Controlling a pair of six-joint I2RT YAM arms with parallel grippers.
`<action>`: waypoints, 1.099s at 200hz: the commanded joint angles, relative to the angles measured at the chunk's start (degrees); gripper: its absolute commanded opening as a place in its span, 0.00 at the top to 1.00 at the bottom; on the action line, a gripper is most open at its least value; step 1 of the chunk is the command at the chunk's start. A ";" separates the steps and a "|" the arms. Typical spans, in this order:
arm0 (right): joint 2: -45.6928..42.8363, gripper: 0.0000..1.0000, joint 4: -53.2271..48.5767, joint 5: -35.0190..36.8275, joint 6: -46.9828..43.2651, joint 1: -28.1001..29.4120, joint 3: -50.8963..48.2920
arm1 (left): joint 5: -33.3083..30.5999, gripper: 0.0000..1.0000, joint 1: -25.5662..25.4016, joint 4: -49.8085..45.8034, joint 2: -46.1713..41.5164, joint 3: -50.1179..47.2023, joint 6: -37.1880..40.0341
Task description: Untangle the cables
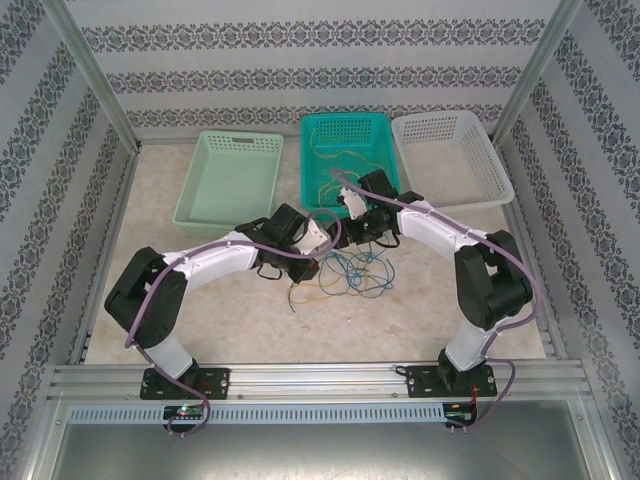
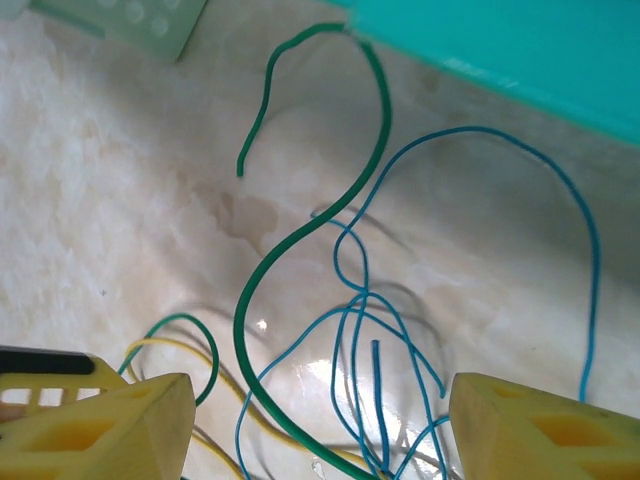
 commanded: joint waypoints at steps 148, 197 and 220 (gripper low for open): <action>3.80 0.66 -2.19 4.60 -5.77 5.18 3.39 | -2.43 0.99 -0.22 1.71 -4.33 -3.65 -0.84; -8.96 0.95 1.59 7.61 -2.11 5.25 0.34 | -2.59 0.99 0.02 2.31 -4.15 -3.98 -1.62; -14.47 0.97 1.20 8.66 -1.12 4.66 -0.05 | -2.93 0.99 0.21 2.46 -4.09 -3.93 -1.55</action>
